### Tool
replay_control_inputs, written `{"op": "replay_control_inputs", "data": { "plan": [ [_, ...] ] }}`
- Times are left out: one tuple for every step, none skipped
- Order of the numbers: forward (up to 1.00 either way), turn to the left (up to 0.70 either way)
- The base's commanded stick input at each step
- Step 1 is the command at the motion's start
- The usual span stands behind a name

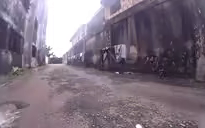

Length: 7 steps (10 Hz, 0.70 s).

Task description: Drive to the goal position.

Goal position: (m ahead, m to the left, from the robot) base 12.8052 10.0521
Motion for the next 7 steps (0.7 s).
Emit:
{"op": "replay_control_inputs", "data": {
  "plan": [
    [0.70, 0.00],
    [0.70, 0.00],
    [0.70, 0.00],
    [0.70, 0.00],
    [0.70, 0.00],
    [0.70, 0.00],
    [0.70, 0.00]
  ]
}}
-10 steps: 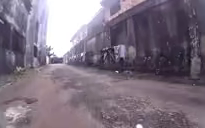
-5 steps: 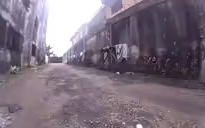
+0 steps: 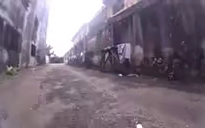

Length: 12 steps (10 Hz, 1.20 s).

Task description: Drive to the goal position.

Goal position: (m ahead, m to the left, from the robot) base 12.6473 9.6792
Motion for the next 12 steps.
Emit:
{"op": "replay_control_inputs", "data": {
  "plan": [
    [0.70, 0.00],
    [0.70, 0.00],
    [0.70, 0.00],
    [0.70, 0.00],
    [0.70, 0.00],
    [0.70, 0.00],
    [0.70, 0.00],
    [0.70, 0.00],
    [0.70, 0.00],
    [0.70, 0.00],
    [0.70, 0.00],
    [0.70, 0.00]
  ]
}}
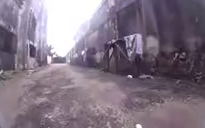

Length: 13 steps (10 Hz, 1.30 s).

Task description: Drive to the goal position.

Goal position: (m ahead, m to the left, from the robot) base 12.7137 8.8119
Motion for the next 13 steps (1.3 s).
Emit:
{"op": "replay_control_inputs", "data": {
  "plan": [
    [0.70, 0.00],
    [0.70, 0.00],
    [0.70, 0.00],
    [0.70, 0.00],
    [0.70, 0.00],
    [0.70, 0.19],
    [0.70, 0.19],
    [0.70, 0.06],
    [0.70, 0.00],
    [0.70, 0.00],
    [0.70, 0.13],
    [0.70, 0.30],
    [0.70, 0.35]
  ]
}}
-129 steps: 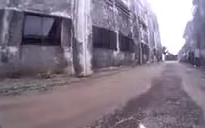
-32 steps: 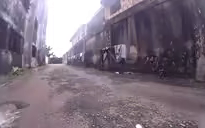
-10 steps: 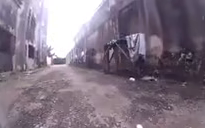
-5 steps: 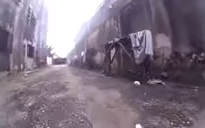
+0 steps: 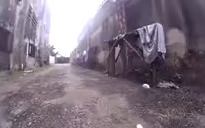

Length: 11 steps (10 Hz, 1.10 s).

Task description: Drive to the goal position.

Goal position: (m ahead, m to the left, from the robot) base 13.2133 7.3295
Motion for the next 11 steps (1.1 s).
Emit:
{"op": "replay_control_inputs", "data": {
  "plan": [
    [0.70, 0.00],
    [0.70, 0.00],
    [0.70, 0.00],
    [0.70, 0.00],
    [0.70, 0.23],
    [0.70, 0.07],
    [0.70, 0.03],
    [0.70, 0.05],
    [0.70, 0.28],
    [0.70, 0.35],
    [0.70, 0.35]
  ]
}}
